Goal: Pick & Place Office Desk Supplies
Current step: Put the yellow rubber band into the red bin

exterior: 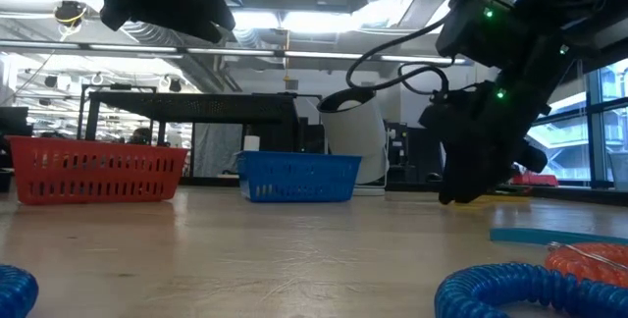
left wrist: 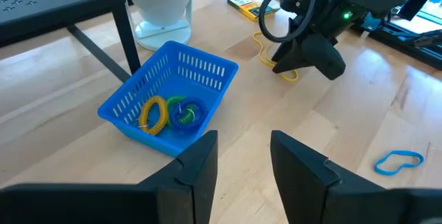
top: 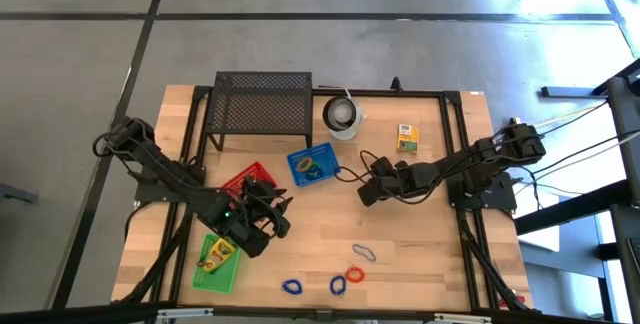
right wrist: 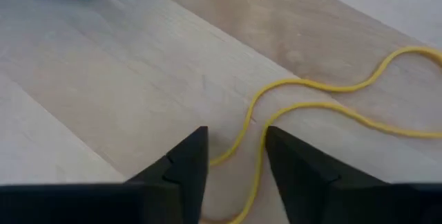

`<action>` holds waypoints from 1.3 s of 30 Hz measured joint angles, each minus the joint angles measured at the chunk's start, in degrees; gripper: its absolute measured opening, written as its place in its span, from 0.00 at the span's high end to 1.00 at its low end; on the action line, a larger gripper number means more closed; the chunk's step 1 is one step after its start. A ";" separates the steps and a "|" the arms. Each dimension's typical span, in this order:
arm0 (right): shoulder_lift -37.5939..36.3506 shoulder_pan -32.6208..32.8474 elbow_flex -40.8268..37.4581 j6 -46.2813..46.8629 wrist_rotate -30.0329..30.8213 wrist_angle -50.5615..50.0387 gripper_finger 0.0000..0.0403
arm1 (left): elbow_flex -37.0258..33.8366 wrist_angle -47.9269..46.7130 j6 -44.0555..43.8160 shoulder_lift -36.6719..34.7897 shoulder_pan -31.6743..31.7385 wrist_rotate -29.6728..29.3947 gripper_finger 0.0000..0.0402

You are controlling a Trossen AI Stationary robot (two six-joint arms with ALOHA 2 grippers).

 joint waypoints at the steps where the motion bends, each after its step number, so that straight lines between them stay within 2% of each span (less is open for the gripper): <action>1: 0.20 0.12 0.00 -0.06 0.36 0.06 0.66 | 0.00 0.00 0.00 0.01 0.00 0.00 0.68; 9: 0.33 0.79 -0.13 -3.84 1.24 0.30 0.97 | 0.00 0.00 0.00 0.02 0.00 0.02 0.68; 17: 0.23 0.88 0.91 -11.35 1.23 -0.67 0.99 | -0.02 0.57 2.03 0.02 0.00 0.02 0.68; 21: -1.22 1.55 3.25 -17.27 -1.64 -1.68 0.99 | -0.02 0.69 2.51 0.02 0.00 0.04 0.68; 30: -3.38 5.94 9.67 -24.86 -1.04 -0.62 1.00 | -0.02 1.09 4.91 0.02 -0.07 0.81 0.68; 34: -3.38 8.94 13.58 -28.83 -1.25 -0.56 1.00 | -0.02 4.00 9.55 1.09 -0.11 1.04 0.68; 39: -3.47 12.62 18.67 -33.50 -4.73 -0.40 0.99 | -0.02 12.63 21.58 4.08 -0.11 1.60 0.68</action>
